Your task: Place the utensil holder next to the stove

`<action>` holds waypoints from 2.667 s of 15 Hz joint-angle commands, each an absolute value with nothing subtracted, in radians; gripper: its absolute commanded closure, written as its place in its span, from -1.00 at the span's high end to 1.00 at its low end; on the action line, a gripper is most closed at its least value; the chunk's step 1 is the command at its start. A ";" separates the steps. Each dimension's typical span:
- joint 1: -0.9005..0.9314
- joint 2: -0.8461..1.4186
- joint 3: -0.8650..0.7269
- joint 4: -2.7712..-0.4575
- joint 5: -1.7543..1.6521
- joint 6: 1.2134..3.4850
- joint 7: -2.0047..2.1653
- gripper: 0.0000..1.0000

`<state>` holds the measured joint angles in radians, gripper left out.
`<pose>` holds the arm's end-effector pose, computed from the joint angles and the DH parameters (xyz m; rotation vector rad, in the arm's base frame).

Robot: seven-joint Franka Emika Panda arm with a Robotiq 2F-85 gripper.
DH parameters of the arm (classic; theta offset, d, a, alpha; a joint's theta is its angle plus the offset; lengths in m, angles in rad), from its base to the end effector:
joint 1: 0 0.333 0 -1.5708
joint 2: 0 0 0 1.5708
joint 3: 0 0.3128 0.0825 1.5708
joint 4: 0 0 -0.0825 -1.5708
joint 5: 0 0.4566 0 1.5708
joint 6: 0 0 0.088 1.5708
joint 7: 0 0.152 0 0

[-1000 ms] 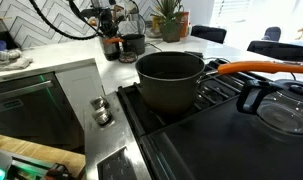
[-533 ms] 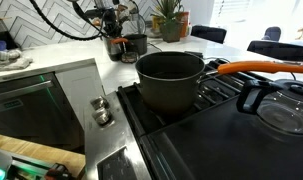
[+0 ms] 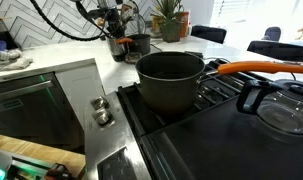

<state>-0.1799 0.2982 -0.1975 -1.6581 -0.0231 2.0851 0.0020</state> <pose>0.6824 -0.2633 0.3771 2.9866 -0.5389 0.1785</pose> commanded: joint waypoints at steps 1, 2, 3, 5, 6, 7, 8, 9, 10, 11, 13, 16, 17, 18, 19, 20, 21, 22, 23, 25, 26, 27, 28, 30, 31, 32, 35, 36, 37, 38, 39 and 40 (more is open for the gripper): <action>-0.213 0.304 -0.223 -1.673 -0.060 2.096 0.015 -0.98; -0.219 0.307 -0.228 -1.671 -0.059 2.101 0.016 -0.98; -0.225 0.311 -0.233 -1.669 -0.061 2.102 0.016 -0.98; -0.241 0.320 -0.241 -1.664 -0.055 2.115 0.011 -0.98; -0.248 0.320 -0.246 -1.665 -0.054 2.122 0.012 -0.98; -0.254 0.319 -0.250 -1.667 -0.054 2.130 0.013 -0.98; -0.261 0.322 -0.254 -1.667 -0.052 2.142 0.013 -0.98; -0.266 0.321 -0.258 -1.670 -0.053 2.148 0.015 -0.98; -0.273 0.323 -0.261 -1.671 -0.050 2.159 0.015 -0.98; -0.278 0.324 -0.263 -1.672 -0.045 2.168 0.012 -0.98; -0.284 0.327 -0.265 -1.673 -0.046 2.183 0.010 -0.98; -0.281 0.321 -0.253 -1.676 -0.034 2.155 0.001 -0.98; -0.279 0.313 -0.244 -1.681 -0.022 2.139 -0.013 -0.98; -0.279 0.303 -0.235 -1.687 -0.009 2.130 -0.033 -0.98; -0.276 0.296 -0.227 -1.694 -0.004 2.125 -0.047 -0.98; -0.276 0.287 -0.214 -1.702 0.010 2.118 -0.073 -0.98; -0.276 0.279 -0.202 -1.710 0.019 2.116 -0.104 -0.98; -0.275 0.273 -0.192 -1.716 0.025 2.109 -0.126 -0.98; -0.276 0.267 -0.182 -1.724 0.034 2.103 -0.155 -0.98; -0.275 0.259 -0.171 -1.735 0.036 2.103 -0.187 -0.98; -0.274 0.255 -0.169 -1.740 0.032 2.101 -0.198 -0.98; -0.276 0.254 -0.168 -1.745 0.034 2.100 -0.207 -0.98; -0.278 0.253 -0.169 -1.748 0.033 2.098 -0.214 -0.98; -0.281 0.254 -0.172 -1.754 0.038 2.104 -0.218 -0.98; -0.282 0.254 -0.171 -1.755 0.045 2.106 -0.223 -0.43; -0.282 0.254 -0.171 -1.756 0.047 2.108 -0.222 -0.42; -0.280 0.248 -0.171 -1.761 0.044 2.108 -0.244 0.02; -0.278 0.244 -0.171 -1.765 0.041 2.108 -0.245 0.15; -0.277 0.239 -0.172 -1.767 0.041 2.105 -0.245 0.29; -0.276 0.230 -0.171 -1.771 0.041 2.109 -0.246 0.46; -0.273 0.220 -0.172 -1.776 0.037 2.111 -0.242 0.59; -0.272 0.210 -0.172 -1.779 0.038 2.112 -0.241 0.76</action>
